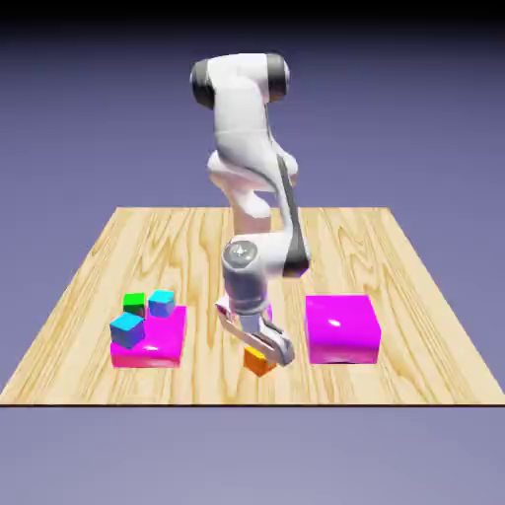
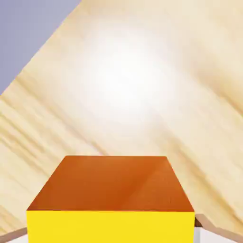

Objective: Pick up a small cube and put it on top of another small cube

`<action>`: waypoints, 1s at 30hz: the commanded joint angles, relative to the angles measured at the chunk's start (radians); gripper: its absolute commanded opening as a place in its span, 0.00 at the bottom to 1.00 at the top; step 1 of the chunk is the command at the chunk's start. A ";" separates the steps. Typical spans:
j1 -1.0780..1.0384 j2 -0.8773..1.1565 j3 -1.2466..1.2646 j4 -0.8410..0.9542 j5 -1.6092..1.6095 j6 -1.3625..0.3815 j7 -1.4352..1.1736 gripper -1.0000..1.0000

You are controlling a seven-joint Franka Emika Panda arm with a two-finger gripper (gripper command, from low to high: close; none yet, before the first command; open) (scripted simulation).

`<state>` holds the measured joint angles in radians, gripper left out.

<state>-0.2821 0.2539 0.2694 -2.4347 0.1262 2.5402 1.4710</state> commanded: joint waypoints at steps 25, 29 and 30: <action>0.254 -0.081 -0.879 0.274 0.053 -0.431 -0.503 0.00; 0.153 -0.051 -0.771 0.248 0.053 -0.369 -0.503 0.00; 0.120 -0.042 -0.735 0.239 0.053 -0.348 -0.502 0.00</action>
<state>-0.1626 0.2122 -0.4650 -2.1952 0.1830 2.1927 0.9665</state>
